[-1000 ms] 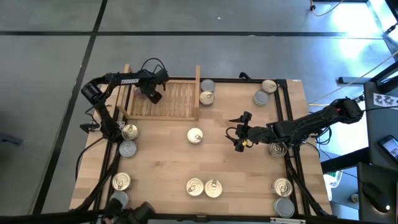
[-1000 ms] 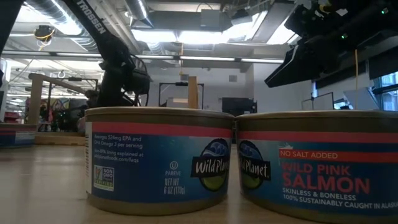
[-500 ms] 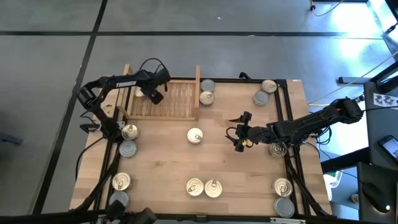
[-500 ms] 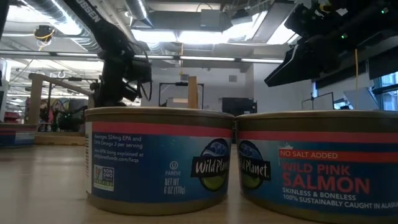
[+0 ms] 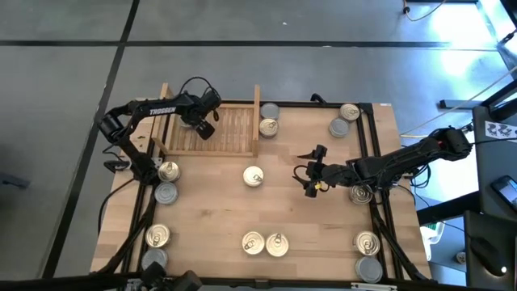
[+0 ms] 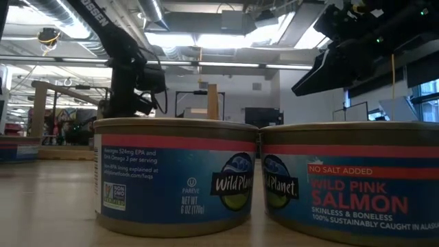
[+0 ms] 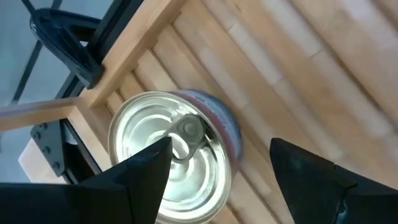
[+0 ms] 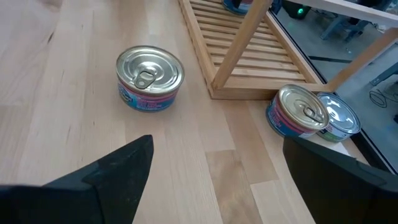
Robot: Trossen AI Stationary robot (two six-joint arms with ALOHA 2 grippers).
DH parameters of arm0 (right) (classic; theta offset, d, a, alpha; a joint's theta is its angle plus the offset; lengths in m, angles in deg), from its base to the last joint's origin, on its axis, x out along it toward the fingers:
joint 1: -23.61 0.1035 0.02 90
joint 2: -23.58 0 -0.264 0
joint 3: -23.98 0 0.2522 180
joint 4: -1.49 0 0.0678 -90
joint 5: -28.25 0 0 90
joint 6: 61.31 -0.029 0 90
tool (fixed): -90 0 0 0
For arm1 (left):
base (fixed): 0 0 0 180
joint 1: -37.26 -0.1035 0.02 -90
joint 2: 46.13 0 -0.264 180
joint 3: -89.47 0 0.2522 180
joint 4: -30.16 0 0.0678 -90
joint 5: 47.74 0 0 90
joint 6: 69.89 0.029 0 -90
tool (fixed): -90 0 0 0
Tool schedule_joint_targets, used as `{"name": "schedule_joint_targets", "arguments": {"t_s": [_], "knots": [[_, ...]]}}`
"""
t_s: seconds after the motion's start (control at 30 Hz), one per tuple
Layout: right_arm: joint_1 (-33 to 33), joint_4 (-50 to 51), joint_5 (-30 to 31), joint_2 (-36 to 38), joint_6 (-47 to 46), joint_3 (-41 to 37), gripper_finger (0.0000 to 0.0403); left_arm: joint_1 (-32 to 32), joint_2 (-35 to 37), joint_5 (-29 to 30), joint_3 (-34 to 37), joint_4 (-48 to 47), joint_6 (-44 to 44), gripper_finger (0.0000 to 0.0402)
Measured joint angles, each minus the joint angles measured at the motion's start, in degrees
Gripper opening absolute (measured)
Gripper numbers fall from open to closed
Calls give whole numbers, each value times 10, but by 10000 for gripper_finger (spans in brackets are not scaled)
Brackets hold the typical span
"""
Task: Stack canned seafood by type on shelf
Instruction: Stack the blue tuna can on top of the other blue tuna can on the shelf
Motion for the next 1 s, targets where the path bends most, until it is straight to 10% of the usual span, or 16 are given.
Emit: {"name": "schedule_joint_targets", "arguments": {"t_s": [0.47,1.0], "knots": [[0,0,0,0,0,0,358,-14,3,135,0,34,13,269],[0,-12,0,0,25,0,358,283,174,-184,-57,133,-74,269]]}}
